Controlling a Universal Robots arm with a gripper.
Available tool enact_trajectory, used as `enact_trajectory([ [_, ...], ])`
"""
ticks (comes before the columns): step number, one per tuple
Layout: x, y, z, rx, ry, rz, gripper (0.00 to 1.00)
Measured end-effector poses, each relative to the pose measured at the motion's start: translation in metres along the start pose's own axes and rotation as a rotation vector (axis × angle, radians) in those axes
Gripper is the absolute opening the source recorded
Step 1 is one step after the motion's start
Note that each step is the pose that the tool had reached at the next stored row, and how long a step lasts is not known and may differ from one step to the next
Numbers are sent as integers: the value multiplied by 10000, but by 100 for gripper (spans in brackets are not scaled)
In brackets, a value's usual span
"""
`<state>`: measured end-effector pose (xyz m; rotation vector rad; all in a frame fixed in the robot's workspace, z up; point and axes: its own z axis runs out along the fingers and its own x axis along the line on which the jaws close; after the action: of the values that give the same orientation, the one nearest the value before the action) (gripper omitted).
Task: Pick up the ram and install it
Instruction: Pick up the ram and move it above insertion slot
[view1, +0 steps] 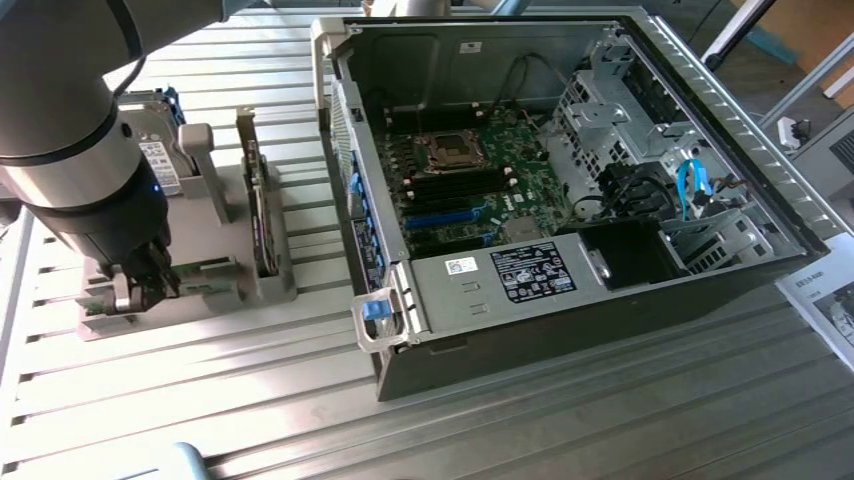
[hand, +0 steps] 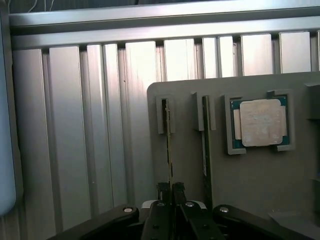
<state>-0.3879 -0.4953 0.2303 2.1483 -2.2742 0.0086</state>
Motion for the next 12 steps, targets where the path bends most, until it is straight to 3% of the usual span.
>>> enact_trajectory([
  [12,3,1,-187,0,-2,0,14],
])
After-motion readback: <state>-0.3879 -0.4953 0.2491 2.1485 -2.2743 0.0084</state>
